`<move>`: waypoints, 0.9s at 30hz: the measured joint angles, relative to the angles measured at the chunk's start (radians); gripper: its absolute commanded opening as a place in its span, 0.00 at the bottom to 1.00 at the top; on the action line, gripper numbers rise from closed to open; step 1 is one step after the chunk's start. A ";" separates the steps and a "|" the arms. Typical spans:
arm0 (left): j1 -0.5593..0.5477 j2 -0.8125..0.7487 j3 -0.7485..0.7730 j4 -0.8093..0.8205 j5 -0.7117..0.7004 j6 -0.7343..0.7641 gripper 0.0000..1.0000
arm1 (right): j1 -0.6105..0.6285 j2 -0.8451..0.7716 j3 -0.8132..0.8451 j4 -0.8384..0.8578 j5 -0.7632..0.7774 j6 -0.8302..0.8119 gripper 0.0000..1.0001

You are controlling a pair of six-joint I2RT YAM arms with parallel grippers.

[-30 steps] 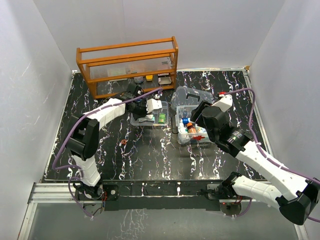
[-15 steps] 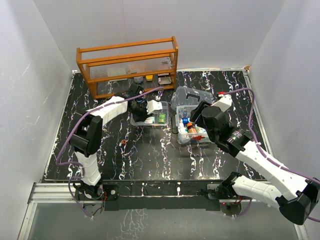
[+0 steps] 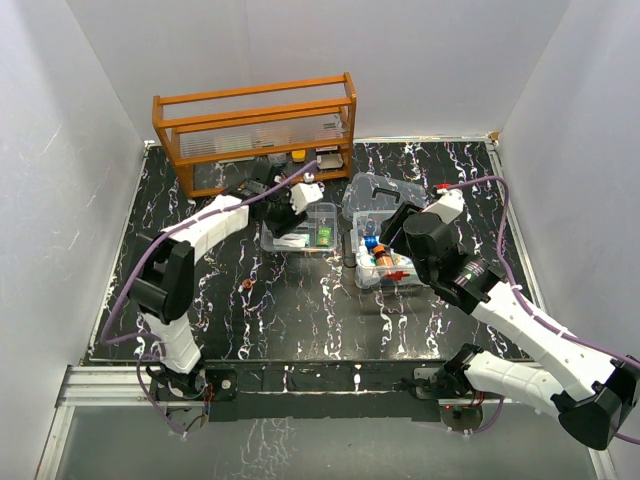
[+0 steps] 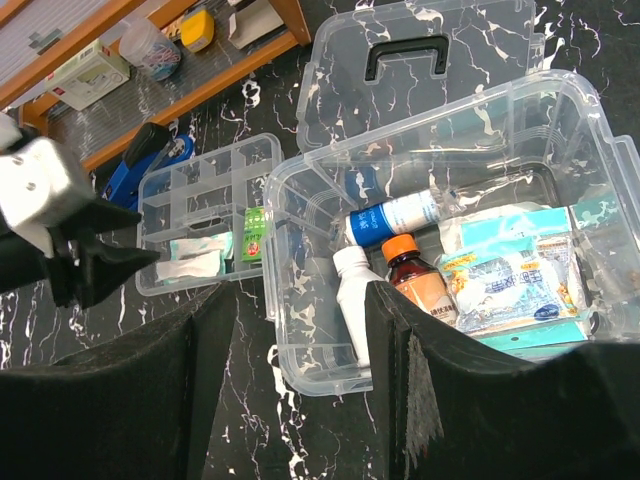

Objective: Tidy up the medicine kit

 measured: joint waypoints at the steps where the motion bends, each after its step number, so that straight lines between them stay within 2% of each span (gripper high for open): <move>1: 0.000 -0.020 -0.013 0.026 -0.026 -0.040 0.52 | 0.000 0.000 0.000 0.000 0.000 0.001 0.52; 8: 0.001 -0.217 -0.103 0.158 -0.238 -0.415 0.68 | 0.000 -0.011 0.000 -0.003 0.005 0.003 0.53; 12: 0.014 -0.336 -0.134 0.121 -0.367 -0.639 0.76 | 0.000 -0.013 0.000 -0.004 0.011 0.000 0.53; 14: 0.031 -0.381 -0.137 0.083 -0.412 -0.742 0.93 | 0.000 -0.015 0.000 -0.005 0.013 -0.001 0.53; 15: 0.042 -0.400 -0.144 0.067 -0.429 -0.784 0.98 | 0.000 -0.016 0.000 -0.004 0.015 -0.002 0.53; 24: 0.088 -0.520 -0.378 -0.075 -0.449 -1.029 0.99 | 0.000 -0.017 0.000 -0.005 0.020 -0.004 0.53; 27: 0.088 -0.520 -0.448 -0.091 -0.422 -1.092 0.88 | 0.000 -0.017 0.000 -0.005 0.020 -0.004 0.53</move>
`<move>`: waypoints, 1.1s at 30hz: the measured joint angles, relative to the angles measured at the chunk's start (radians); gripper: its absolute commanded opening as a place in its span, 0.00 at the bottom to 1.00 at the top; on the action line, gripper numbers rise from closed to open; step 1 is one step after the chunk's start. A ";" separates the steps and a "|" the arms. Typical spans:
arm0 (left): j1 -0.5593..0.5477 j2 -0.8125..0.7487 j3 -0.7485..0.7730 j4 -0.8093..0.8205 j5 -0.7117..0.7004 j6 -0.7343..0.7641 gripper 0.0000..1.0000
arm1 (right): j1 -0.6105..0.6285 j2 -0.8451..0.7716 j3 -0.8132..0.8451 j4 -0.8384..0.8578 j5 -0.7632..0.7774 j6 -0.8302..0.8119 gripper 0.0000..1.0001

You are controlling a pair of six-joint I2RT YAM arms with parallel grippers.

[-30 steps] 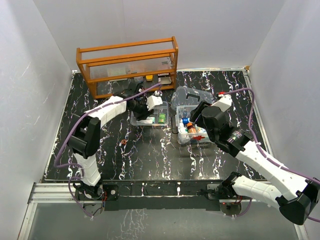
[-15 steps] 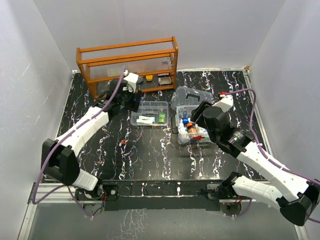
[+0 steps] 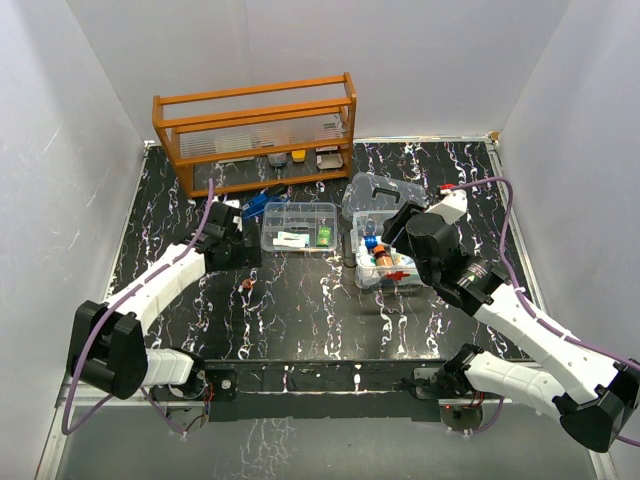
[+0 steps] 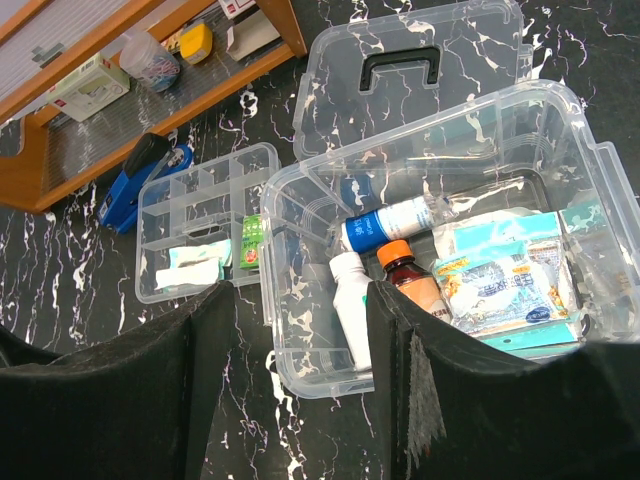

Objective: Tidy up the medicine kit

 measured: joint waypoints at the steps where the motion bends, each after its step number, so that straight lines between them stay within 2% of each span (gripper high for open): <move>1: 0.000 0.000 -0.013 -0.007 0.003 -0.018 0.84 | 0.000 0.000 0.000 0.000 0.000 0.000 0.53; 6: 0.000 0.041 -0.038 -0.035 0.001 -0.110 0.61 | 0.000 0.000 0.000 -0.001 0.000 0.000 0.53; 9: 0.000 0.077 -0.042 -0.035 0.010 -0.134 0.52 | 0.000 0.002 0.001 -0.002 0.000 0.000 0.53; 17: 0.000 0.174 -0.042 -0.027 0.017 -0.168 0.50 | 0.000 0.002 0.001 -0.007 0.000 0.004 0.53; 22: 0.000 0.219 -0.042 -0.013 0.019 -0.178 0.44 | 0.000 0.002 0.001 -0.007 0.000 0.005 0.53; 33: 0.000 0.241 -0.040 -0.004 0.018 -0.182 0.38 | 0.000 0.002 0.001 -0.007 -0.001 0.007 0.53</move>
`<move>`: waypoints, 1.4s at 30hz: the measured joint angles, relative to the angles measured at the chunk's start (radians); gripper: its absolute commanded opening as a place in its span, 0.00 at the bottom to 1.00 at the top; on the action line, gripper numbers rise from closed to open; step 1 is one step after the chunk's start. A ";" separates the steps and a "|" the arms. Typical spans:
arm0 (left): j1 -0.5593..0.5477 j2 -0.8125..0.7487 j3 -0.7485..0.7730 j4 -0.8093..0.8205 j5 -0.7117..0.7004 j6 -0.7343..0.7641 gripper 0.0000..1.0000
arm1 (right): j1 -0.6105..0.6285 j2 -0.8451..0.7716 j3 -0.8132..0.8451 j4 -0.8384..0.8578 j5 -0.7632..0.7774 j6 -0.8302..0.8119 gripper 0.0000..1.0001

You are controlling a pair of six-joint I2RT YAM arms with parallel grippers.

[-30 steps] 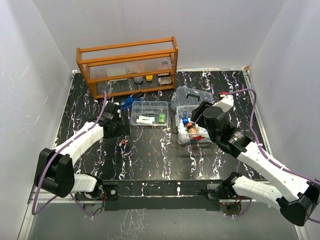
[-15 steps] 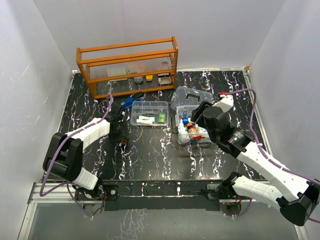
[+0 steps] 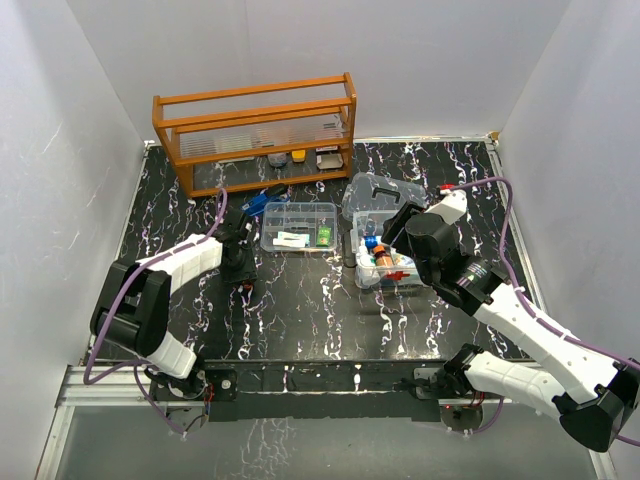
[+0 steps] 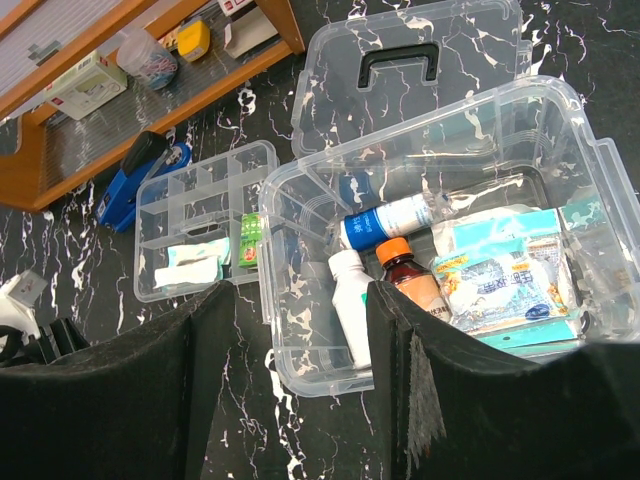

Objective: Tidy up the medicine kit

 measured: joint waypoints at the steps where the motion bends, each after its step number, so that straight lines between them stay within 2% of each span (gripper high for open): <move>1: 0.000 0.001 0.001 0.000 -0.001 0.000 0.37 | 0.000 0.000 0.000 0.000 0.000 0.000 0.53; 9: 0.000 0.023 0.019 -0.019 -0.006 0.007 0.28 | 0.000 0.000 0.000 0.000 0.000 0.001 0.53; 15: 0.000 0.025 0.022 -0.023 -0.005 0.011 0.39 | 0.000 0.000 0.000 0.000 0.000 0.002 0.53; 19: 0.000 0.026 0.023 -0.019 -0.004 0.015 0.40 | 0.000 0.000 0.000 0.000 -0.004 0.007 0.53; 31: -0.001 0.052 0.046 -0.046 -0.023 0.030 0.21 | 0.000 0.000 0.000 0.000 -0.012 0.017 0.52; 42: -0.002 0.040 0.063 -0.048 -0.024 0.046 0.20 | 0.000 -0.001 0.000 0.000 -0.011 0.016 0.52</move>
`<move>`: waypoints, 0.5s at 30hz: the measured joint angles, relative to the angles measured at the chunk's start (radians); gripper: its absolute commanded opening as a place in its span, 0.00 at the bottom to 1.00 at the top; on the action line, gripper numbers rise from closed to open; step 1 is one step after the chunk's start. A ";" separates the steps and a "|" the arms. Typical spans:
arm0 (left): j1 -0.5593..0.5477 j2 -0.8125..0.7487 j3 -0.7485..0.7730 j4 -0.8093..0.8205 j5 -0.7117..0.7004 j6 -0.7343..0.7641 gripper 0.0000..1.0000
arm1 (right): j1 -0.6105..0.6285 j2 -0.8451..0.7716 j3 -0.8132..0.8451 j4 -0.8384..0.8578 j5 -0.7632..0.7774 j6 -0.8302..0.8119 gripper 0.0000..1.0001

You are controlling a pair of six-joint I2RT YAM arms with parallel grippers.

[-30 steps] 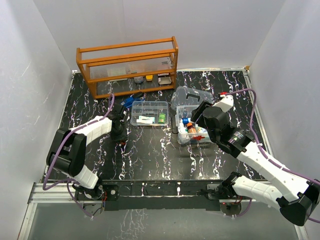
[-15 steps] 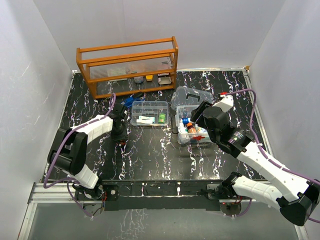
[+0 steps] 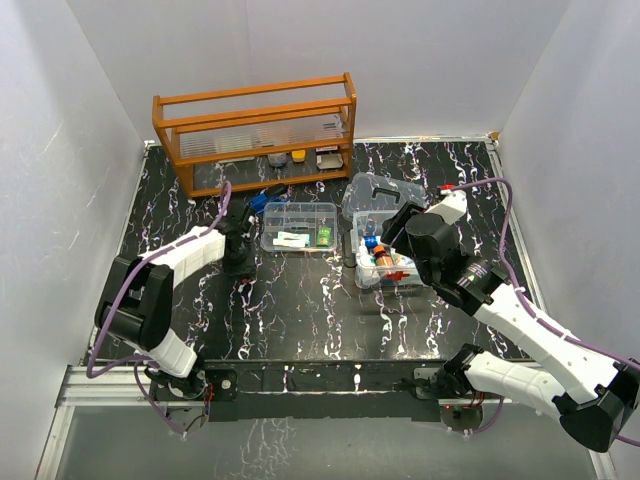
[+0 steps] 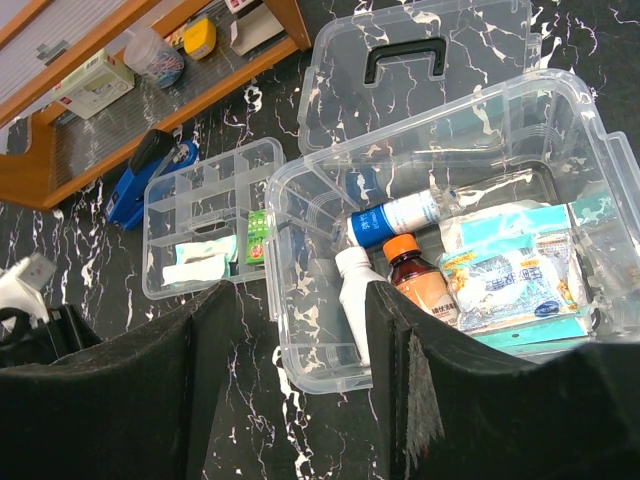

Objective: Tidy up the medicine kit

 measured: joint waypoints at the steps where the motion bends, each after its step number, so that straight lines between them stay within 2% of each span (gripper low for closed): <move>1: -0.002 0.000 0.013 0.001 0.000 0.002 0.20 | 0.000 0.000 0.000 0.000 0.000 0.000 0.52; 9: -0.021 0.040 0.216 0.057 -0.006 0.004 0.22 | 0.000 0.000 0.000 0.000 0.000 0.000 0.52; 15: -0.035 0.182 0.397 0.117 -0.027 0.011 0.22 | 0.000 -0.002 0.000 0.000 0.001 0.000 0.52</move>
